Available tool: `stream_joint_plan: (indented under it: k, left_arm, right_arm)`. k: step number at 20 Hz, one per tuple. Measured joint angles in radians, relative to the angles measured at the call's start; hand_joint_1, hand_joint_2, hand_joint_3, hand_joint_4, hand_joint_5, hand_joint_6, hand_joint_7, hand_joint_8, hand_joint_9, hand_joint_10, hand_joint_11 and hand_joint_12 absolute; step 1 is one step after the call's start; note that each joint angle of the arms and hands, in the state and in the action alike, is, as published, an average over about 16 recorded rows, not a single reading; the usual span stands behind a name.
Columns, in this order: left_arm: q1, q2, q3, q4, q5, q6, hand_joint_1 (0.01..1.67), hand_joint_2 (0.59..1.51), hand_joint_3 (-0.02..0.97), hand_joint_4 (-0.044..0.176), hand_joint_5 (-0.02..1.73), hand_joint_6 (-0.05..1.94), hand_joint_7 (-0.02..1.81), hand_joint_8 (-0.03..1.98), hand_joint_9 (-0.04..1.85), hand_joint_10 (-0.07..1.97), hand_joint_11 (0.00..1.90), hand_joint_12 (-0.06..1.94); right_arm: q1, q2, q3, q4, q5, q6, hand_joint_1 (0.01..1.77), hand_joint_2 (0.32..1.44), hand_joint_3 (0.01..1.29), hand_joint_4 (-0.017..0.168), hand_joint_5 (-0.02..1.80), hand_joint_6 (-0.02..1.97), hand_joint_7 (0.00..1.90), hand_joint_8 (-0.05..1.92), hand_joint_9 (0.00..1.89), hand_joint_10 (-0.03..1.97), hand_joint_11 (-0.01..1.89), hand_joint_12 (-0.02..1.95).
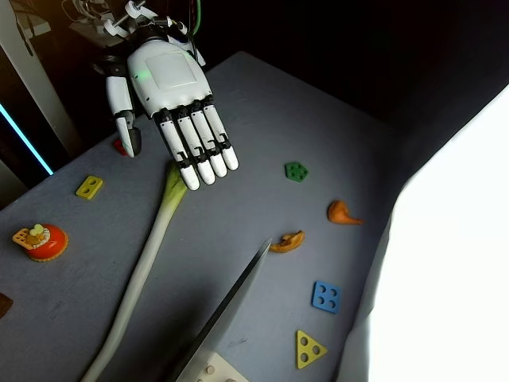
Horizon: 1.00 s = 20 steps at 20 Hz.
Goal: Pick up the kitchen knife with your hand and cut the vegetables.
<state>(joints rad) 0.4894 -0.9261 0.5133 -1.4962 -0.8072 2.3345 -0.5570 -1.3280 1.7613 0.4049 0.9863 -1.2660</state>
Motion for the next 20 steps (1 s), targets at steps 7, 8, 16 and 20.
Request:
stream_joint_plan:
  k: [7,8,16,20]
  left_arm:
    - [-0.013,0.007,0.001,-0.008,0.018,0.012,0.03,1.416,0.020,0.007,0.02,0.02,0.05,0.00,0.04,0.01,0.02,0.03]
    - [-0.014,0.007,0.001,-0.008,0.018,0.012,0.03,1.416,0.020,0.007,0.02,0.02,0.05,0.00,0.04,0.01,0.02,0.03]
    - [-0.019,0.008,0.001,-0.008,0.022,0.016,0.03,1.415,0.019,0.007,0.02,0.02,0.05,0.00,0.04,0.01,0.03,0.02]
    - [-0.020,0.008,0.001,-0.008,0.024,0.019,0.04,1.415,0.019,0.007,0.03,0.02,0.06,0.00,0.05,0.01,0.03,0.03]
  right_arm:
    - [-0.042,-0.034,0.049,0.056,0.007,0.023,1.54,0.72,0.82,0.164,1.30,1.90,1.51,1.84,1.58,1.77,1.59,1.81]
    - [-0.049,-0.040,0.058,0.066,0.008,0.029,1.54,0.72,0.82,0.164,1.30,1.90,1.51,1.85,1.58,1.78,1.59,1.81]
    - [-0.106,-0.092,0.144,0.134,0.021,0.087,1.54,0.72,0.83,0.164,1.30,1.90,1.52,1.88,1.58,1.79,1.59,1.80]
    - [-0.133,-0.122,0.191,0.147,0.037,0.115,1.54,0.72,0.83,0.164,1.31,1.90,1.52,1.89,1.58,1.80,1.59,1.79]
